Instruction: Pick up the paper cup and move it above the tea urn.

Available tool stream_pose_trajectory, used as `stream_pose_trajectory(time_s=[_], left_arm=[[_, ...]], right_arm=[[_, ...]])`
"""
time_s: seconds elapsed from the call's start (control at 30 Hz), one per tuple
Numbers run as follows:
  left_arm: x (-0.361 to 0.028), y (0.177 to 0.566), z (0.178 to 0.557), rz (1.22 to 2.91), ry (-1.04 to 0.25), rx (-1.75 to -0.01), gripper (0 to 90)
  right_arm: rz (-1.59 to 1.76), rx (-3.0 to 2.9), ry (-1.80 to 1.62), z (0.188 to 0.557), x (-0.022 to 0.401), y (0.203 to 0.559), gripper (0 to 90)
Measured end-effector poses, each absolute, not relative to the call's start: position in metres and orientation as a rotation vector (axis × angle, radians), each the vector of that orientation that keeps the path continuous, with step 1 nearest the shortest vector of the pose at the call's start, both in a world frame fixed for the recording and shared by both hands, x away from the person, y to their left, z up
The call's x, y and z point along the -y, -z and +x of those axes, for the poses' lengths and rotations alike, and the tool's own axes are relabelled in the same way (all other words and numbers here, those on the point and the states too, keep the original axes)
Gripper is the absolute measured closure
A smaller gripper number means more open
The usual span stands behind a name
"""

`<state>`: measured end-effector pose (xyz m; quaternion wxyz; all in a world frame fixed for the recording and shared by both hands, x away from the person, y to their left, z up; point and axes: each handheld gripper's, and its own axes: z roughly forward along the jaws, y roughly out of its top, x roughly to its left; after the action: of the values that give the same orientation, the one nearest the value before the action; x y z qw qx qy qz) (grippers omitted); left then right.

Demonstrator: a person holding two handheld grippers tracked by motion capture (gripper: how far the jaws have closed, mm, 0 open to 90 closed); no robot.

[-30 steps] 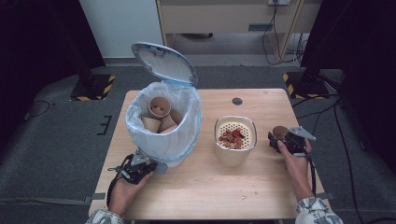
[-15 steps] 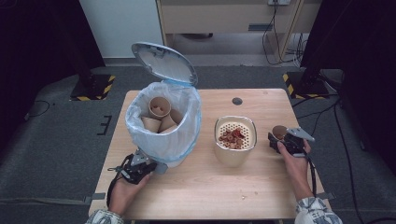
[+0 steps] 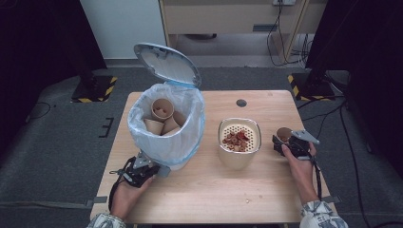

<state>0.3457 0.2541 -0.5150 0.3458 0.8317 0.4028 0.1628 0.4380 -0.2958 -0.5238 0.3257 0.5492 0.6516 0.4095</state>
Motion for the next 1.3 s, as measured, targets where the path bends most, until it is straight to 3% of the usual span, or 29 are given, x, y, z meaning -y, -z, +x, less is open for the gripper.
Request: stream_pose_trajectory(time_s=[0.13, 0.27, 0.53, 1.3], left_arm=[[-0.254, 0.515, 0.346, 2.159, -0.423, -1.045, 90.0], [-0.254, 0.515, 0.346, 2.158, -0.422, -1.045, 90.0], [-0.254, 0.515, 0.346, 2.158, -0.421, -1.045, 90.0], [-0.255, 0.515, 0.346, 2.153, -0.415, -1.048, 90.0]], right_arm=[[1.446, -1.686, -1.059, 0.440, 0.296, 0.524, 14.9], [1.420, -1.688, -1.062, 0.441, 0.294, 0.526, 23.0], [1.357, -1.695, -1.063, 0.439, 0.293, 0.525, 25.9], [1.231, -1.710, -1.135, 0.447, 0.297, 0.465, 29.2]])
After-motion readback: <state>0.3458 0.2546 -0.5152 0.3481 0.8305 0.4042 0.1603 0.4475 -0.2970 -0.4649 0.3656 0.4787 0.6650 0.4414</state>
